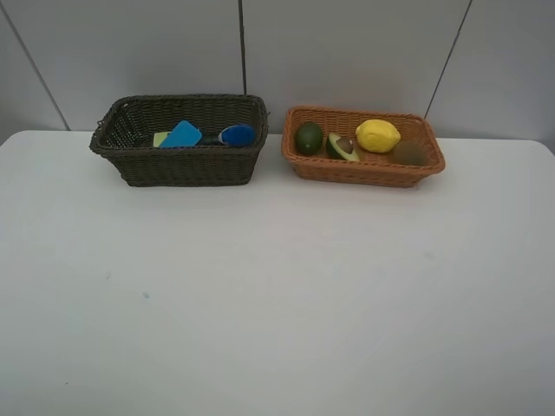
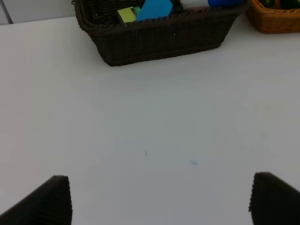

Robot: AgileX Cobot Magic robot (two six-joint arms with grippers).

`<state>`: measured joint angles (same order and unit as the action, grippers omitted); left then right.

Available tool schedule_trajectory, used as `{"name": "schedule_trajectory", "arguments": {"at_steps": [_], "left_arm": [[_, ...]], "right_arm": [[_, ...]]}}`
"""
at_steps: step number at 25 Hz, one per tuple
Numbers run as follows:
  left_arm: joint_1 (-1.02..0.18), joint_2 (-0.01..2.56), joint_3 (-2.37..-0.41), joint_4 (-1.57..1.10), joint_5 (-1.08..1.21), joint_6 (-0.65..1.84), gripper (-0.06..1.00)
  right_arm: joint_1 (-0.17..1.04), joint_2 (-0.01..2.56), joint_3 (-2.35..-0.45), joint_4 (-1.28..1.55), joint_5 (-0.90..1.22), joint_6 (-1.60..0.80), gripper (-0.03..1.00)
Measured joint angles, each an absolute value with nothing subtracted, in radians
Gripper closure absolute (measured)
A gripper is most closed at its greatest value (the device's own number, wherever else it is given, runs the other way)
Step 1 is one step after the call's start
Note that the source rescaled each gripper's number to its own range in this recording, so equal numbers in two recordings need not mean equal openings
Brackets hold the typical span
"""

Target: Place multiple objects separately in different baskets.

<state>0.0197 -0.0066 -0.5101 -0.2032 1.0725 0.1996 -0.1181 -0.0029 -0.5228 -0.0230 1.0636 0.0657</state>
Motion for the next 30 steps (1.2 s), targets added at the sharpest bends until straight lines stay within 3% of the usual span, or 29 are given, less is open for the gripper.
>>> {"name": "schedule_trajectory", "arguments": {"at_steps": [30], "left_arm": [[0.02,-0.007,-0.51,-0.203,1.072,0.2,-0.06]], "right_arm": [[-0.118,-0.003,-0.523,-0.023,1.064,0.066,-0.01]]}}
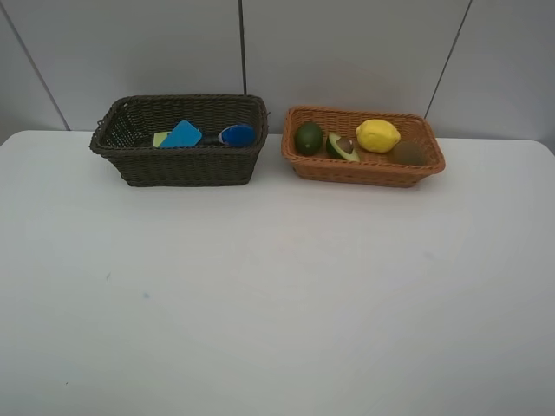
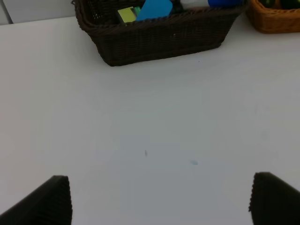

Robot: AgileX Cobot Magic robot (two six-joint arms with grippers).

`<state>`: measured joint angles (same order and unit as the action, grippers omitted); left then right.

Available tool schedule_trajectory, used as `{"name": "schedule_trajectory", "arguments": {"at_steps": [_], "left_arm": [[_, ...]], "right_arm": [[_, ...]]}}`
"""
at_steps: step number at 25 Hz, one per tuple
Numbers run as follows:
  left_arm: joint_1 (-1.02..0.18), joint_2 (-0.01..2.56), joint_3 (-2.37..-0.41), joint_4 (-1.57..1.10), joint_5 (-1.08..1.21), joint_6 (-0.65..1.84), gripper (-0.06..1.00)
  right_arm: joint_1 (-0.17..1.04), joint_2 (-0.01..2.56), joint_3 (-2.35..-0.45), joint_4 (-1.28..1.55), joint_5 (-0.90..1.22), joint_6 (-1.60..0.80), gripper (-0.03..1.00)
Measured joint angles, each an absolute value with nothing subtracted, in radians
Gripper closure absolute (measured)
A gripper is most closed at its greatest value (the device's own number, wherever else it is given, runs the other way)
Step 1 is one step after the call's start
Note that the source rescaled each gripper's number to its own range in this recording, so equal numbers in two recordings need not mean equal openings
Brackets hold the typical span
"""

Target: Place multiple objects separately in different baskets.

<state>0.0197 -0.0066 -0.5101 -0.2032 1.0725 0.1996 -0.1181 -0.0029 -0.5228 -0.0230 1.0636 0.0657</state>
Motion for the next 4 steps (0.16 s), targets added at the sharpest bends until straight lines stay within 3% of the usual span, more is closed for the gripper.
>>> {"name": "schedule_trajectory", "arguments": {"at_steps": [4], "left_arm": [[0.02,-0.007,-0.51,-0.203,1.072,0.2,-0.06]], "right_arm": [[-0.118,-0.003,-0.523,-0.023,1.064,0.066,-0.01]]}}
